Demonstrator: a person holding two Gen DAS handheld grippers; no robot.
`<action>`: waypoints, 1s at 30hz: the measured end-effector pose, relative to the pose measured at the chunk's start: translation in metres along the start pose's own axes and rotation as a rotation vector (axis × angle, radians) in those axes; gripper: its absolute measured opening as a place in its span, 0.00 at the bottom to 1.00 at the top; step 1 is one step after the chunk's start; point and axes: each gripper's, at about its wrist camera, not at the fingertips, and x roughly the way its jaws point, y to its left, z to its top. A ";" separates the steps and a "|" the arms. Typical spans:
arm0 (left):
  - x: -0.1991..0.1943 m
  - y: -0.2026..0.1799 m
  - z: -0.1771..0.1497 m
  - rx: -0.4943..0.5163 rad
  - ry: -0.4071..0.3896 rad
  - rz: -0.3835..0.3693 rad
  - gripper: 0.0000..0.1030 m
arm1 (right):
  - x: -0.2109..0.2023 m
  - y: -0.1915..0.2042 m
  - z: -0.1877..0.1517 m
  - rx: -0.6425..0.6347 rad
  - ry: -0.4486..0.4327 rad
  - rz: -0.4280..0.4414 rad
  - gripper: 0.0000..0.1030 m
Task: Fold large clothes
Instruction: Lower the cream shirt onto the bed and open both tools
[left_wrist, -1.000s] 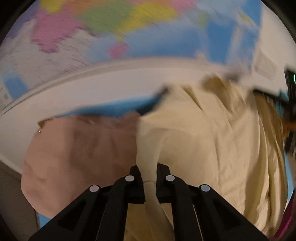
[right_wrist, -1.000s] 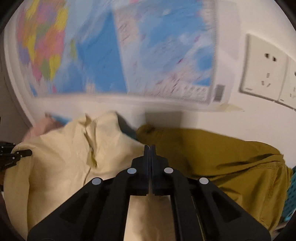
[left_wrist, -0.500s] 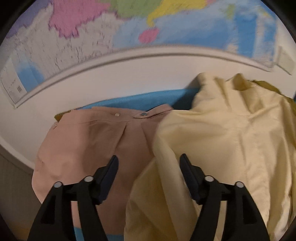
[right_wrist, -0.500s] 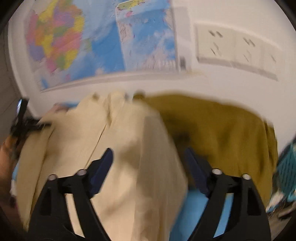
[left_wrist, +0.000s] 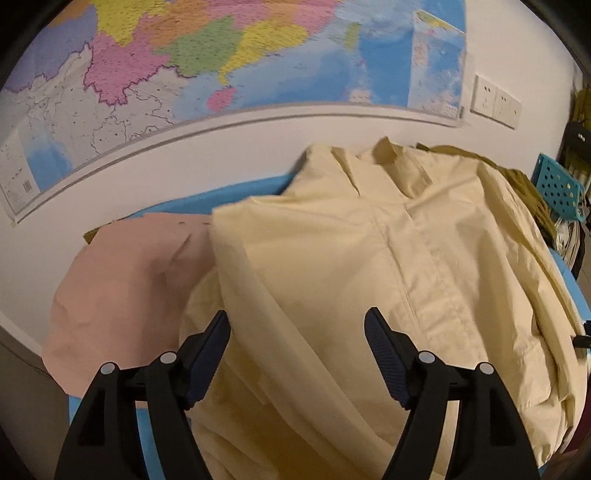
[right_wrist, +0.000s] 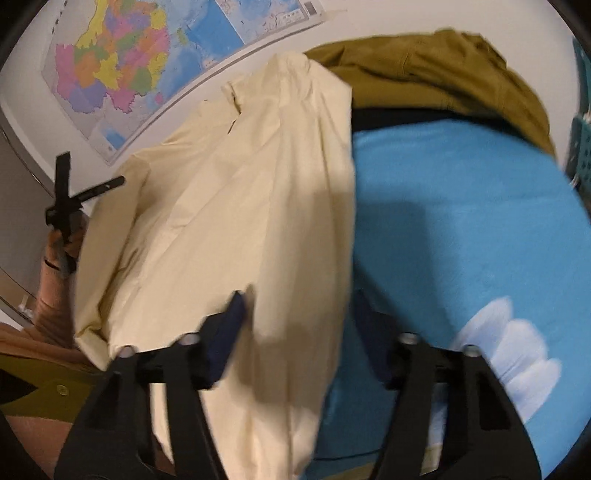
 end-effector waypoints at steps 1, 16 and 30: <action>0.000 -0.004 -0.004 0.005 0.004 0.002 0.70 | -0.002 0.003 0.000 -0.010 -0.009 -0.003 0.21; -0.021 -0.014 -0.016 0.039 -0.044 -0.006 0.70 | -0.108 0.024 0.111 -0.247 -0.265 -0.461 0.04; -0.026 -0.017 -0.048 0.063 0.020 0.102 0.80 | 0.020 -0.073 0.100 -0.074 -0.059 -0.556 0.20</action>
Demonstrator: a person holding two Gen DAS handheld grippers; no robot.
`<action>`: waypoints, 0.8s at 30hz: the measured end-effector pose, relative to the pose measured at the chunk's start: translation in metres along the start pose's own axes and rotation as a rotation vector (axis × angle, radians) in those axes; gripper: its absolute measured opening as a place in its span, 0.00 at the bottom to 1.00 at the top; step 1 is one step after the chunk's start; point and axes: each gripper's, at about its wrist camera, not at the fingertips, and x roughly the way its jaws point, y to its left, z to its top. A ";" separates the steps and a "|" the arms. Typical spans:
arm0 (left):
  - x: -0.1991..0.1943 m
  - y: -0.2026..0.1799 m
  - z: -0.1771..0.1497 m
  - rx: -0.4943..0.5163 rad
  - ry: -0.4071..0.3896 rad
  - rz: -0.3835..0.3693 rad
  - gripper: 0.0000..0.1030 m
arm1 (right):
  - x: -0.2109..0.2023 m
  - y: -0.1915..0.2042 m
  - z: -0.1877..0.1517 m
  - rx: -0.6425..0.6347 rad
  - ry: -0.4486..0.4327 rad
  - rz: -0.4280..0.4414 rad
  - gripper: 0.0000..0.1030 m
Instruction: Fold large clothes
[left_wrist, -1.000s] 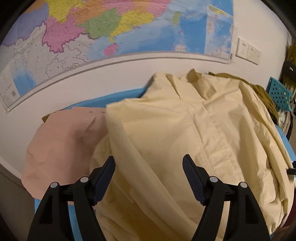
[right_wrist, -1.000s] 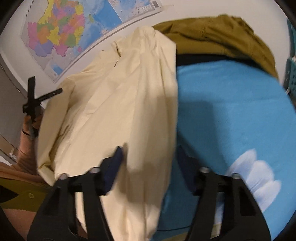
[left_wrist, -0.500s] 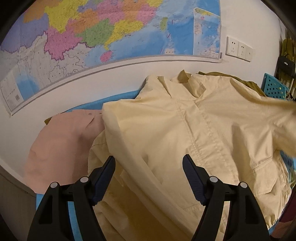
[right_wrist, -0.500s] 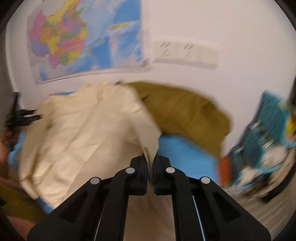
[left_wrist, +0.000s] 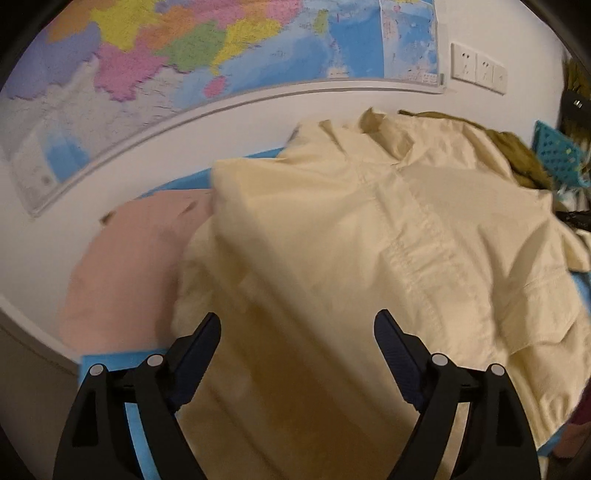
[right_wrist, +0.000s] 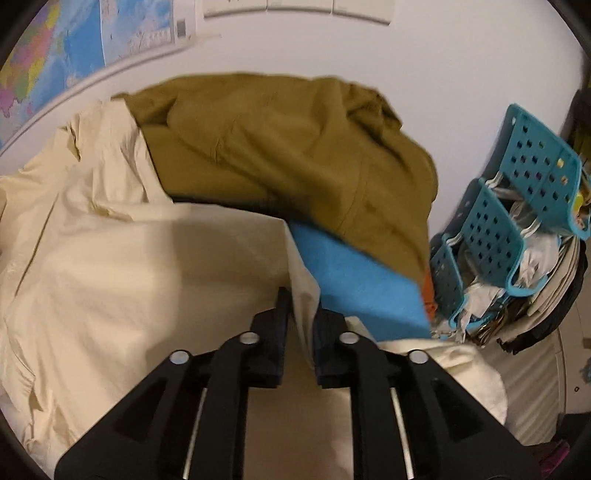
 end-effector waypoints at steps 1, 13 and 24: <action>-0.002 0.000 -0.003 -0.007 -0.002 0.014 0.82 | -0.004 0.000 -0.002 0.010 -0.014 0.009 0.27; -0.013 -0.023 -0.049 -0.060 0.097 -0.112 0.86 | -0.117 0.005 -0.033 0.079 -0.299 0.326 0.80; -0.037 0.006 -0.037 -0.174 0.073 -0.193 0.04 | -0.079 0.048 -0.103 0.070 -0.058 0.618 0.77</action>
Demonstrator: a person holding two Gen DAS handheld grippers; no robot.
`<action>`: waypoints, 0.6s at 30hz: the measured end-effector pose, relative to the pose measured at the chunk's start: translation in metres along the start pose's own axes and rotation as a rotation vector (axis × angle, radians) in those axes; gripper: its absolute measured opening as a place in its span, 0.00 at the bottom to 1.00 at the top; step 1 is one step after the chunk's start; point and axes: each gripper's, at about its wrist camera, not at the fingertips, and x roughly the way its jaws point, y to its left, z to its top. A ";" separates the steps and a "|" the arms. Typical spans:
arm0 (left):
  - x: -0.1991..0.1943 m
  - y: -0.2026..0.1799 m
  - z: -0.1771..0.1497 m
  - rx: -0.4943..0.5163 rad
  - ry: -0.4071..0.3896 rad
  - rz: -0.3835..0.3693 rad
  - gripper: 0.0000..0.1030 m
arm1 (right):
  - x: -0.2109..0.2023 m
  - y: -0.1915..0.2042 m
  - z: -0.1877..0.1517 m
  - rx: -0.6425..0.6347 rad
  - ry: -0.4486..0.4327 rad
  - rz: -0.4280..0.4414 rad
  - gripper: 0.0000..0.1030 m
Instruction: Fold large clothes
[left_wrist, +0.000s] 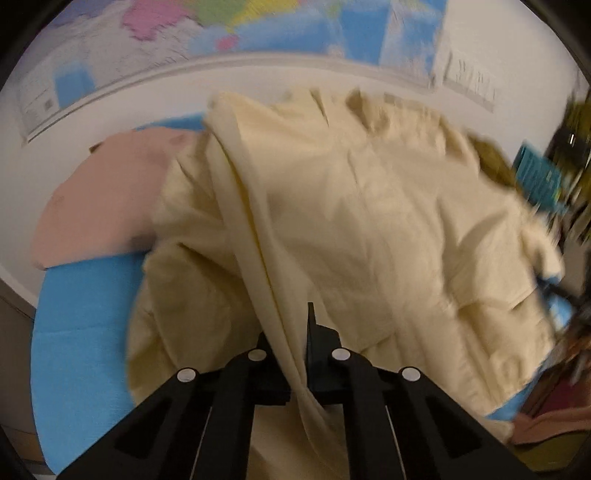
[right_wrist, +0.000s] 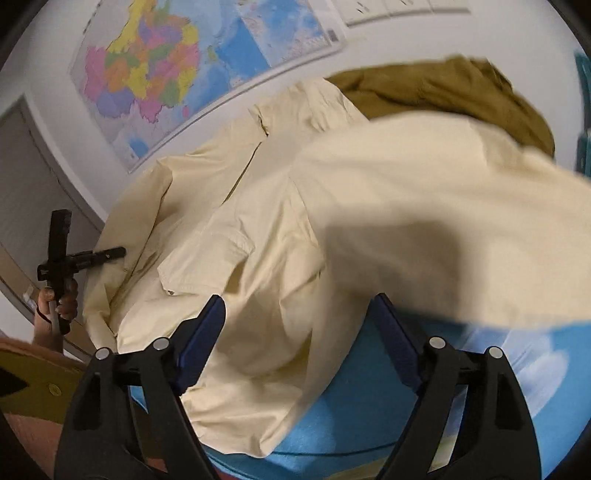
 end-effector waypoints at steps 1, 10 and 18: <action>-0.018 0.009 0.008 -0.013 -0.034 0.010 0.04 | 0.000 -0.001 -0.001 0.006 -0.006 0.003 0.77; -0.091 0.090 0.067 -0.131 -0.158 0.202 0.05 | -0.003 0.002 -0.002 0.027 -0.029 -0.003 0.77; 0.027 0.113 0.048 -0.009 0.119 0.672 0.25 | -0.001 -0.005 -0.008 0.059 -0.010 -0.037 0.78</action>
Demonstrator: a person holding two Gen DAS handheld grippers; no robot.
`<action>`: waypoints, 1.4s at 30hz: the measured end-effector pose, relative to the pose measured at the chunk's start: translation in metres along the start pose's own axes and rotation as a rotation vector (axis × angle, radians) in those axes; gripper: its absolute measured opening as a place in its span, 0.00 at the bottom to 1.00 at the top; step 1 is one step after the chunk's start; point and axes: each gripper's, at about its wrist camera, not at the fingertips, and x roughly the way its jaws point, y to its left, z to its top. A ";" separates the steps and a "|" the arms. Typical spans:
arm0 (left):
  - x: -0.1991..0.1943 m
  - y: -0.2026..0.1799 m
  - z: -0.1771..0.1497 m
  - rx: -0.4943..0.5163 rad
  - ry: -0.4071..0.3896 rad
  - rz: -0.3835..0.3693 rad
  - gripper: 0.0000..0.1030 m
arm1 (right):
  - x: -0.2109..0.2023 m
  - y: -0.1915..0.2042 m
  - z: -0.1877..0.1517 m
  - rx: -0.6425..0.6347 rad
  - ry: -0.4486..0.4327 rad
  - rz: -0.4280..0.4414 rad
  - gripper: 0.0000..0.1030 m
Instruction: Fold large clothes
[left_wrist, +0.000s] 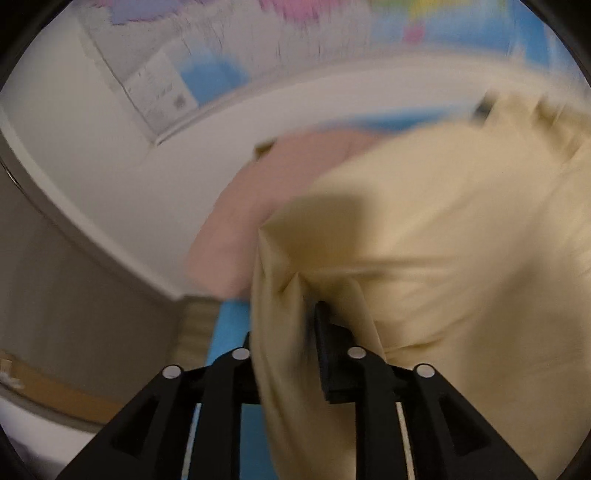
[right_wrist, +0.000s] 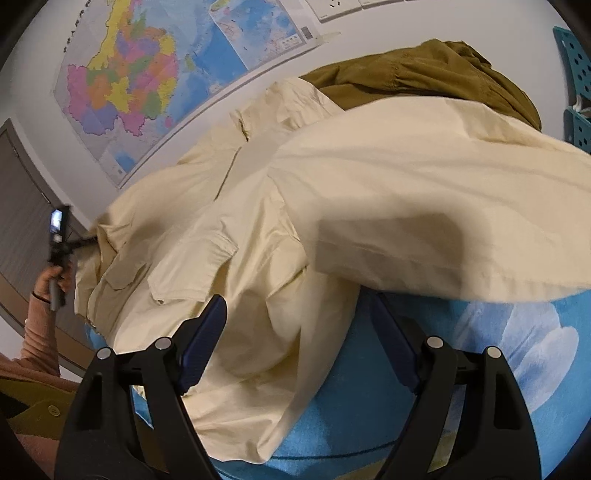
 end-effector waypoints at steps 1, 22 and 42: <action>0.010 -0.010 -0.005 0.046 0.002 0.111 0.49 | -0.002 0.000 -0.002 0.003 0.003 -0.003 0.79; -0.100 -0.024 -0.083 0.043 -0.254 -0.611 0.72 | 0.001 0.034 -0.036 -0.017 0.067 0.110 0.65; -0.103 -0.057 -0.098 0.147 -0.224 -0.635 0.77 | -0.047 0.015 -0.019 0.005 0.045 -0.138 0.33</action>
